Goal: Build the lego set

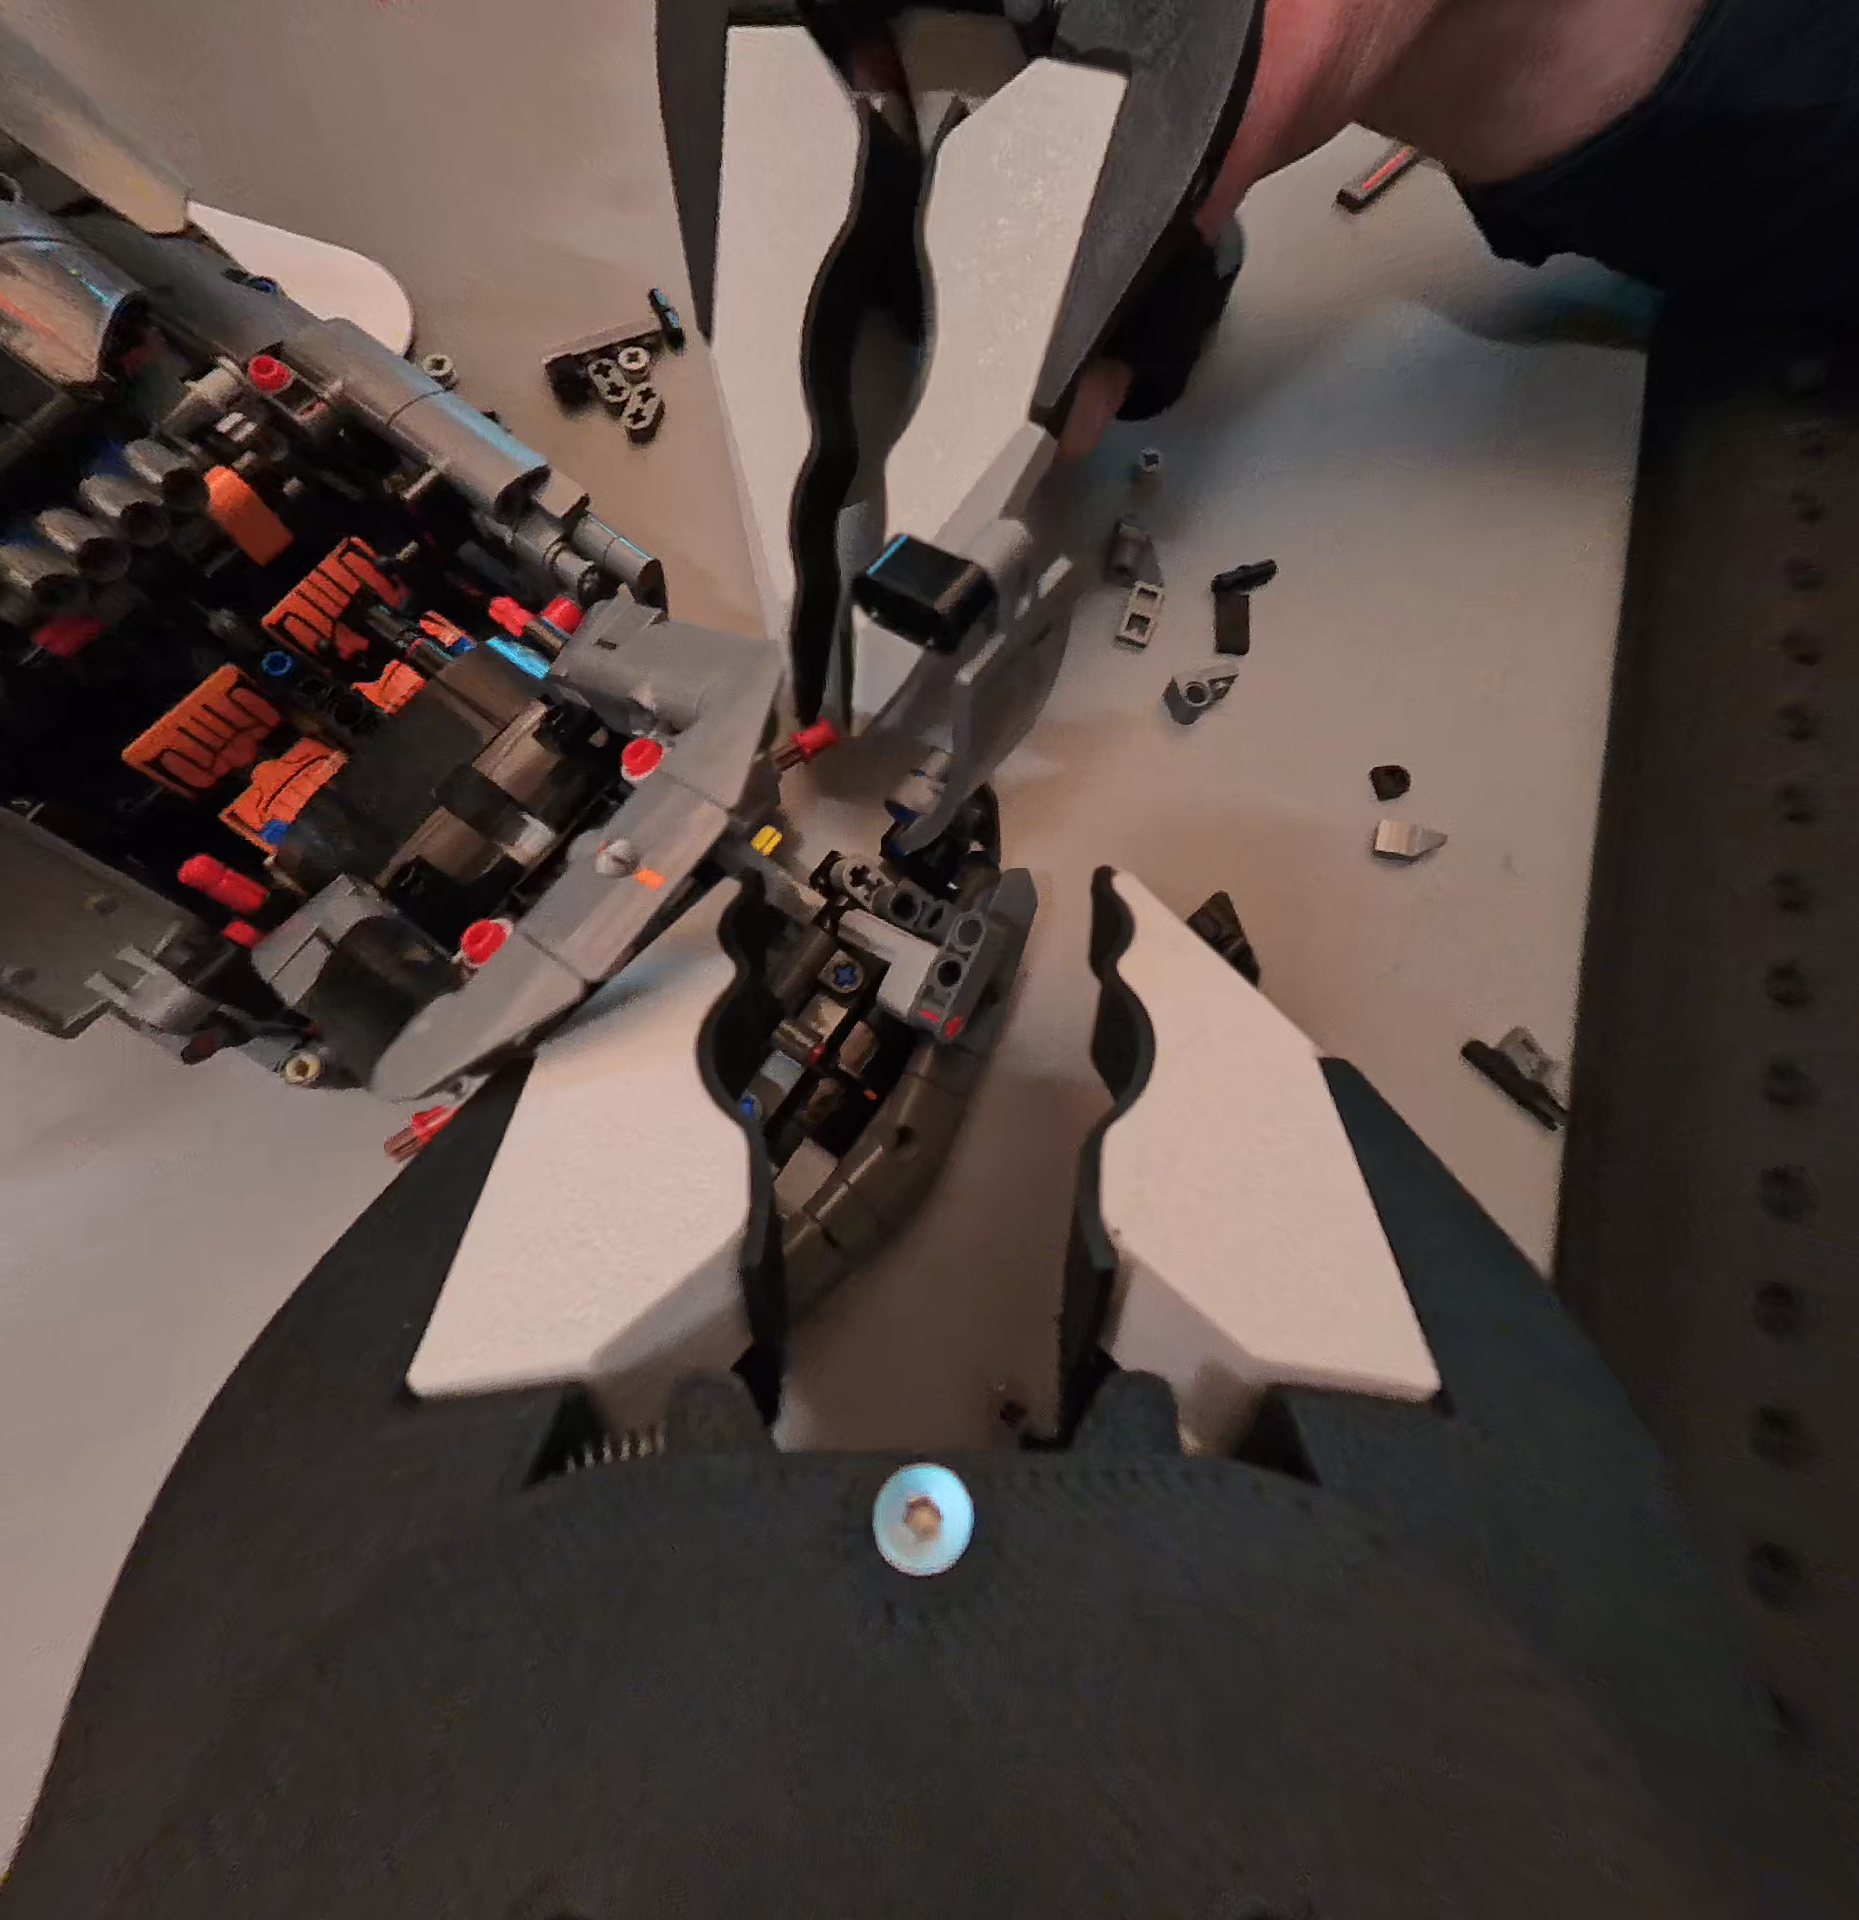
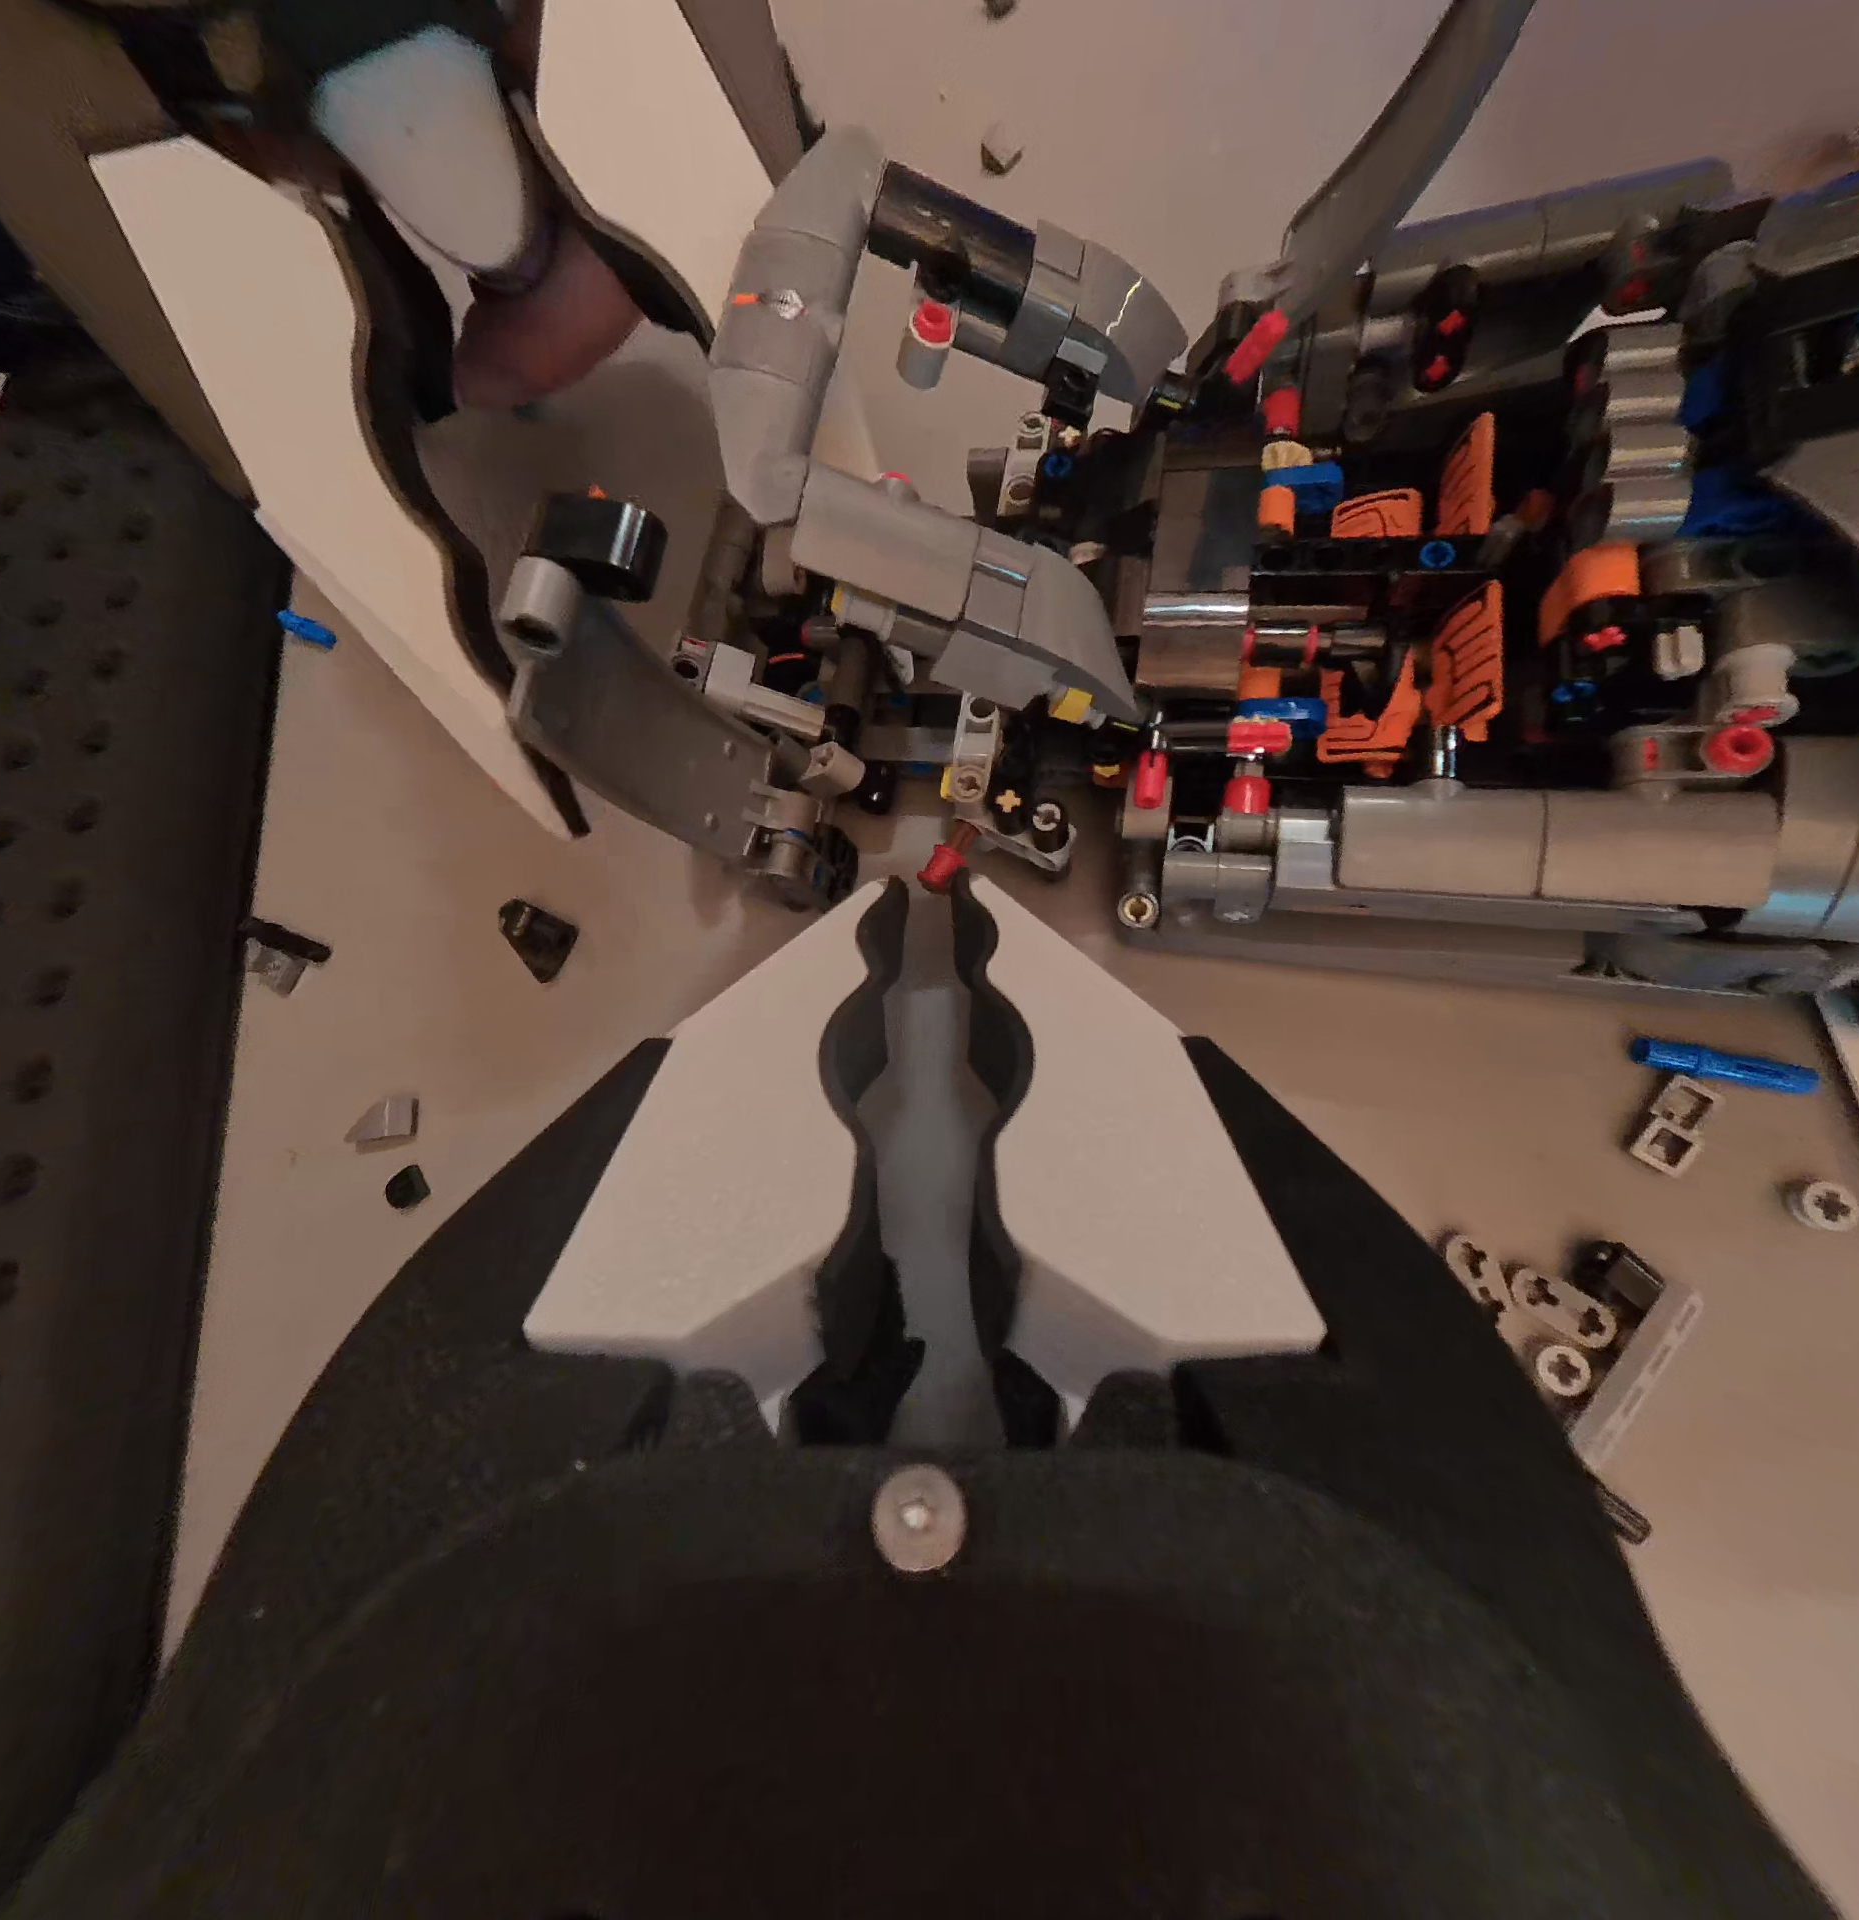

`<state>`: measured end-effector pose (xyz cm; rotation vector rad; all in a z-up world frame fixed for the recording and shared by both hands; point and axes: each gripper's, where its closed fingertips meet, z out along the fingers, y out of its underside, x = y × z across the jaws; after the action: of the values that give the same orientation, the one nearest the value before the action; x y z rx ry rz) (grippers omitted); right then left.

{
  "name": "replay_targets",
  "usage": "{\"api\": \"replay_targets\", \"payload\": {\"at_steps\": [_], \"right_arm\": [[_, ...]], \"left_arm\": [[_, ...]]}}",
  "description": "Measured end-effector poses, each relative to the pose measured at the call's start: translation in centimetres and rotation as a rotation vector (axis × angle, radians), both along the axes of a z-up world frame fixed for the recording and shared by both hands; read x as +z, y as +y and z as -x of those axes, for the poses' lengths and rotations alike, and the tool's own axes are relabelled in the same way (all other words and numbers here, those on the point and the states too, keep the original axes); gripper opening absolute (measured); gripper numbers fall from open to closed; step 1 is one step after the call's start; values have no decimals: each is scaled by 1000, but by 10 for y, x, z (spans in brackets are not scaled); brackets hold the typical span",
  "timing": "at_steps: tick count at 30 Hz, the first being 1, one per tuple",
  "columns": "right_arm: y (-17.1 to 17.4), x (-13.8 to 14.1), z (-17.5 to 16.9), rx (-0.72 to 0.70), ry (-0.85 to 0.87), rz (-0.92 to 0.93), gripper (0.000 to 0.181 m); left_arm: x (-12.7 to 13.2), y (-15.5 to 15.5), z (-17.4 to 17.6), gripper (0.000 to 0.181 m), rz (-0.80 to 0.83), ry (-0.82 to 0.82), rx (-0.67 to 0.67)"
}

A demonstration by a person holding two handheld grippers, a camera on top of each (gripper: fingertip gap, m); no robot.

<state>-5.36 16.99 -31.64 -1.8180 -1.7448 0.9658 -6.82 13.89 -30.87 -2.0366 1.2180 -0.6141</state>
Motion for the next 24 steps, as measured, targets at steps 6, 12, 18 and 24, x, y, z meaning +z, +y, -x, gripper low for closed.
{"api": "replay_targets", "payload": {"at_steps": [6,12,18,24], "right_arm": [[3,4,1,-28,19,21,12],[2,-5,5,-34,4,20,4],[-2,-7,1,-15,-20,23,0],[-2,-2,2,-26,-15,-6,10]], "left_arm": [[-2,0,-8,77,-50,12,-39],[-7,-1,-11,80,-74,38,-55],[-12,2,-4,70,-98,102,-43],[-12,2,-3,73,-124,101,-48]]}}
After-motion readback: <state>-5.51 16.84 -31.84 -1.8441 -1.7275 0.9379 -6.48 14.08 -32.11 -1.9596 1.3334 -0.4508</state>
